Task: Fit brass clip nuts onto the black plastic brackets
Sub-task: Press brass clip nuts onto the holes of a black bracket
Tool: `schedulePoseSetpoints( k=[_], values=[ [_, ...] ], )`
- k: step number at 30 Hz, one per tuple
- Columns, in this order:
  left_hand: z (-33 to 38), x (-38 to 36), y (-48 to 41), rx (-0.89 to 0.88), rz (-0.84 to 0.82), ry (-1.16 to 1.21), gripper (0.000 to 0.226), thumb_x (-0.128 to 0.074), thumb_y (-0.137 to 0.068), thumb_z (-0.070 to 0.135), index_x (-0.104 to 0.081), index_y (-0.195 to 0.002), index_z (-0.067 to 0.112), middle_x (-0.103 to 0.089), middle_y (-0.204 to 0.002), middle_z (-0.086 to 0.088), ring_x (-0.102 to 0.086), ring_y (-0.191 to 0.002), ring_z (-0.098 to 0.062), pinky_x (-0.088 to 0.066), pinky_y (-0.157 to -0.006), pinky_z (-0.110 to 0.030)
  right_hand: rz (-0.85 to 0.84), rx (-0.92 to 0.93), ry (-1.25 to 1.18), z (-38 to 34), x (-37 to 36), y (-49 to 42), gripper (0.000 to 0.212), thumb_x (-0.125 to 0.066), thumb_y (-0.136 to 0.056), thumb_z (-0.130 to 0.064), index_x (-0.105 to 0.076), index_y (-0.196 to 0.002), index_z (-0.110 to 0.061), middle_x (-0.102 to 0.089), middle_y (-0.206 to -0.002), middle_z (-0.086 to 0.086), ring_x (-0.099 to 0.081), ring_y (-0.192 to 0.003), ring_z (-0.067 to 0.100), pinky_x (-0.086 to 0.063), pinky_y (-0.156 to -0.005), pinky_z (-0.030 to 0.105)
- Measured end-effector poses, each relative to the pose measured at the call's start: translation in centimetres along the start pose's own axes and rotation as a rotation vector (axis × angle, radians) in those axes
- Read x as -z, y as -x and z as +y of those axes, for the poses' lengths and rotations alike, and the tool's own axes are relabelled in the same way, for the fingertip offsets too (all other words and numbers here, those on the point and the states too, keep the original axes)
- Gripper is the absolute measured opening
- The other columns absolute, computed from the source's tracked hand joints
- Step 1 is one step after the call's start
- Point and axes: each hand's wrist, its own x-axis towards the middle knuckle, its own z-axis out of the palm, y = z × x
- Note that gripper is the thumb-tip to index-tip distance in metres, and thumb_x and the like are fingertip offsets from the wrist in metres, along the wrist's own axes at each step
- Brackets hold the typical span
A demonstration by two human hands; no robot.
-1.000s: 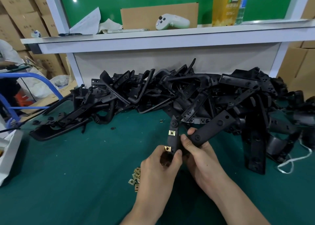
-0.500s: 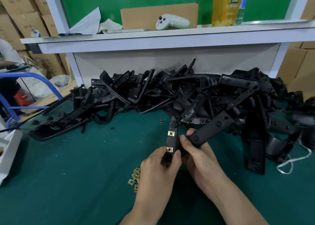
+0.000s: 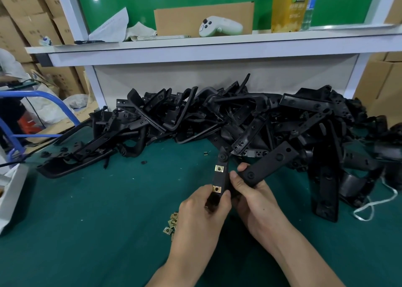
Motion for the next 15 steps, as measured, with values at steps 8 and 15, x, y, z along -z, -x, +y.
schedulePoseSetpoints(
  k=[8,15],
  values=[
    [0.6,-0.18,0.2,-0.014,0.013,-0.083,0.032,-0.061,-0.091,0.05,-0.05,-0.07,0.028,-0.054,-0.06,0.015,-0.047,-0.052,-0.008,-0.034,-0.05,-0.017,-0.007,-0.042,-0.079,-0.23,-0.06,0.13,0.017,-0.07,-0.079,-0.011,-0.063,-0.091,-0.022,-0.072,-0.094,0.014,-0.072,-0.089,0.032,-0.044,-0.105,0.062],
    [0.65,-0.07,0.14,-0.148,0.062,-0.15,0.027,-0.061,-0.091,0.043,-0.053,-0.07,0.026,-0.048,-0.062,0.011,-0.048,-0.056,-0.012,-0.038,-0.05,-0.02,-0.01,-0.08,-0.146,-0.36,-0.37,0.24,0.015,-0.068,-0.081,-0.01,-0.064,-0.09,-0.021,-0.072,-0.092,0.014,-0.072,-0.086,0.03,-0.038,-0.108,0.066]
  ],
)
